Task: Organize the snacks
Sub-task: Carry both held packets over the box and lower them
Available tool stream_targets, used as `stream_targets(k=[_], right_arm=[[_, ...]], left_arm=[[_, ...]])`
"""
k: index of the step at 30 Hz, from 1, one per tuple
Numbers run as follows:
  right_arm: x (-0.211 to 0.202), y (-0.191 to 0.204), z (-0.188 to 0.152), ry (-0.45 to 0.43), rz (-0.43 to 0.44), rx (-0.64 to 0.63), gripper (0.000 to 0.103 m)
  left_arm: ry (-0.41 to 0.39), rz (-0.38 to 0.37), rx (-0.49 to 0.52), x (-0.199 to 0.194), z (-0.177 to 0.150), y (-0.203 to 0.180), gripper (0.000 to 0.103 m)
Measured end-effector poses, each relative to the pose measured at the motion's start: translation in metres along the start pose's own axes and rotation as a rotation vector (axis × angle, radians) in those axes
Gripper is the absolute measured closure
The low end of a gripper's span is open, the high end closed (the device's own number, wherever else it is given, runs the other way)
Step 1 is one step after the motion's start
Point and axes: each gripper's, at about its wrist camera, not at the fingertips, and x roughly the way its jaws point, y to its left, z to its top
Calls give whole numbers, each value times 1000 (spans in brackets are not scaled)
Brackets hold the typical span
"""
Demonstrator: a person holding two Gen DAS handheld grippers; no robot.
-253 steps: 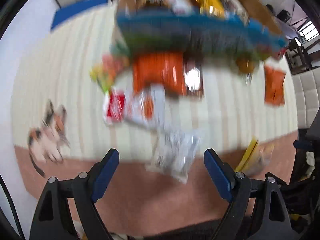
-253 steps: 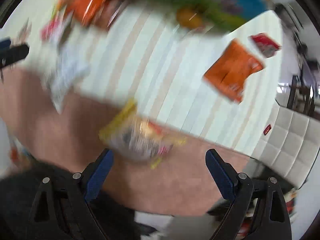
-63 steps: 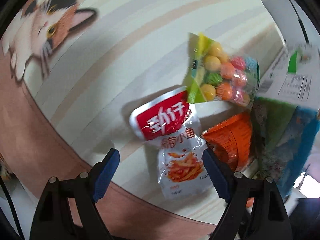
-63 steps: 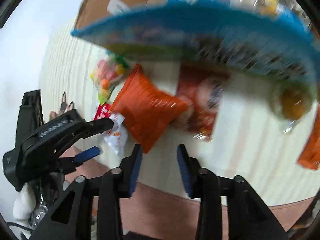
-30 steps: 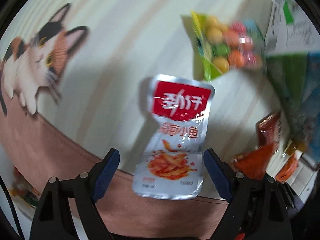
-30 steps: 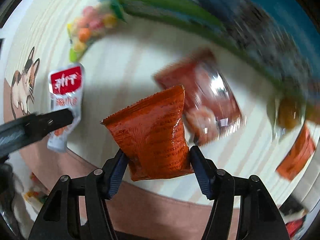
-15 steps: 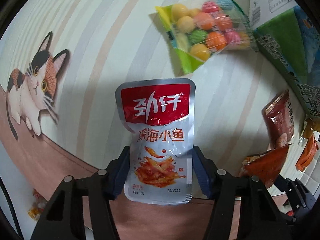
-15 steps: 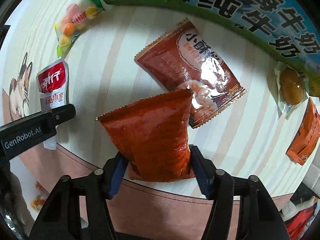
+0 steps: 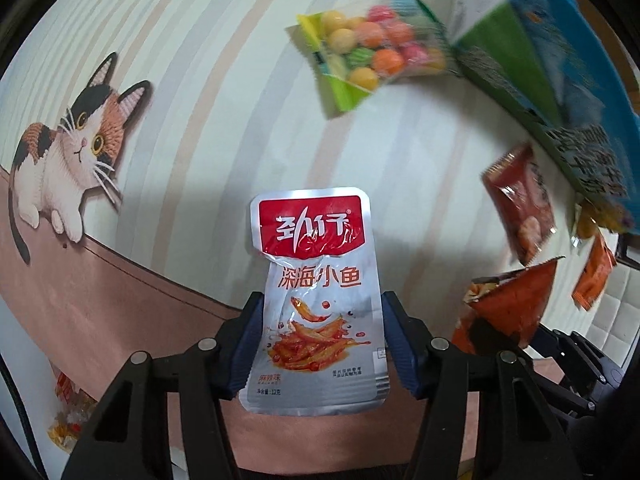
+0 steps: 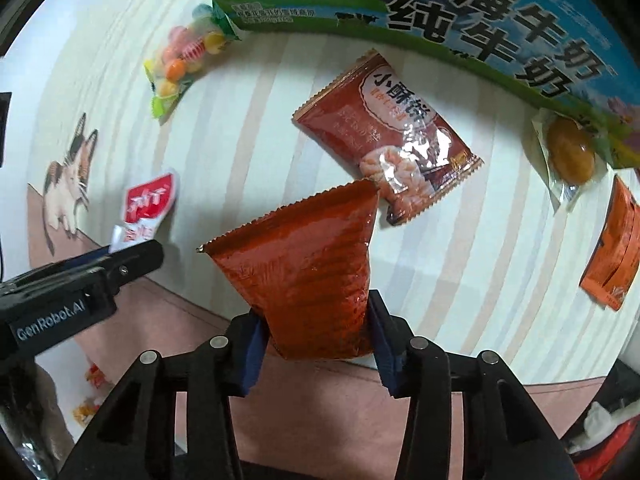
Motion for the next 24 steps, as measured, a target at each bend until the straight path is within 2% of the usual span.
stream_targets(k=[3,9,10,15,18,19,24], right_arm=[[-14,-7,-6,-11,24,16,55],[-49,-30,5,-42,87,56,55],[-51,-35,12,-50,97,62,55],[-96,-55,6,-115,158,91,56],[-132,-67,7,-177,200,116,56],[-148,-72,9,-208,214,130,56],[-212,-98,24,-340,250,176,56]], left_arm=[[-6,-15,13,-6,1,-8,48],[-21,-56,41,-26,-2,-27,48],[-29,-63,48,-36,-1,-27,48],[-92,-134,95,-86,-2,-51,48],[-143,-195,135,-123,1,-71,48],[-156,-209,147,-124,-4,-78,48],[-243,-286,248,-178,24,-132,48]])
